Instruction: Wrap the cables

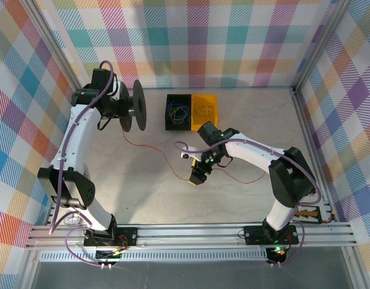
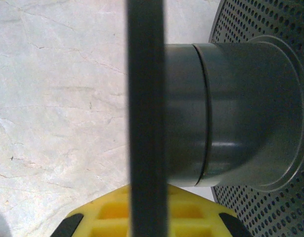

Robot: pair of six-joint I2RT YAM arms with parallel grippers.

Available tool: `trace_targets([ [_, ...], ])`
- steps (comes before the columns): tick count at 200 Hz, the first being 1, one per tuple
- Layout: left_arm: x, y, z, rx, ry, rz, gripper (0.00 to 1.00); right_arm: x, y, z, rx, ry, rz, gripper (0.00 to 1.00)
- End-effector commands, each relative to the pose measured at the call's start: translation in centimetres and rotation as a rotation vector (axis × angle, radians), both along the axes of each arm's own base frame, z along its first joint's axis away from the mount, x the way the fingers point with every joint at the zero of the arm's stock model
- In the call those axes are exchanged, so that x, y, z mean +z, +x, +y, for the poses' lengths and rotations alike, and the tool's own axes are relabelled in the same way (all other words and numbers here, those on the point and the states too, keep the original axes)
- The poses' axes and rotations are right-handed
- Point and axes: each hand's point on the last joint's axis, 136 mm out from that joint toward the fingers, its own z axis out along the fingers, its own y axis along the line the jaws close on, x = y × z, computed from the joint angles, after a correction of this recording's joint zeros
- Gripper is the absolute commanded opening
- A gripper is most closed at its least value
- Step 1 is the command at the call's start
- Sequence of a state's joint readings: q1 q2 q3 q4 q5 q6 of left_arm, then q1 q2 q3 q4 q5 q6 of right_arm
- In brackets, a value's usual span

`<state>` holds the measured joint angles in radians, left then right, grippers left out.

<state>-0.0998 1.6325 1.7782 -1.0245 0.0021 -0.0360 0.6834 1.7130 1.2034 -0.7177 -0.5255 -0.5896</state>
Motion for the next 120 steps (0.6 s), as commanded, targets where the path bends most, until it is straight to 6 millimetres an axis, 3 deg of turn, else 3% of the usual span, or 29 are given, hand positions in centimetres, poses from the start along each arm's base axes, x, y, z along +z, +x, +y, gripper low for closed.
trace_targets([
  [1, 2.8, 0.4, 0.3, 0.004, -0.039, -0.078, 0.0, -0.3, 1.1, -0.4, -0.031, -0.028, -0.054, 0.51],
  [7, 3.0, 0.4, 0.4, 0.005, -0.042, -0.081, 0.0, -0.6, 1.5, -0.5, -0.042, -0.039, -0.064, 0.37],
  [14, 3.2, 0.4, 0.6, 0.009, -0.048, -0.086, 0.01, -0.7, 2.0, -0.6, -0.055, -0.052, -0.083, 0.1],
  [20, 3.4, 0.4, 0.6, 0.009, -0.053, -0.091, 0.01, -0.9, 2.4, -0.7, -0.066, -0.063, -0.103, 0.0],
  [63, 3.9, 0.0, 0.6, -0.004, -0.07, -0.125, 0.0, -2.2, 5.7, -1.4, -0.118, -0.164, -0.187, 0.0],
  [120, 4.5, -2.9, -0.7, -0.085, -0.129, -0.165, 0.0, -2.1, 11.4, 0.3, -0.177, -0.191, -0.243, 0.0],
])
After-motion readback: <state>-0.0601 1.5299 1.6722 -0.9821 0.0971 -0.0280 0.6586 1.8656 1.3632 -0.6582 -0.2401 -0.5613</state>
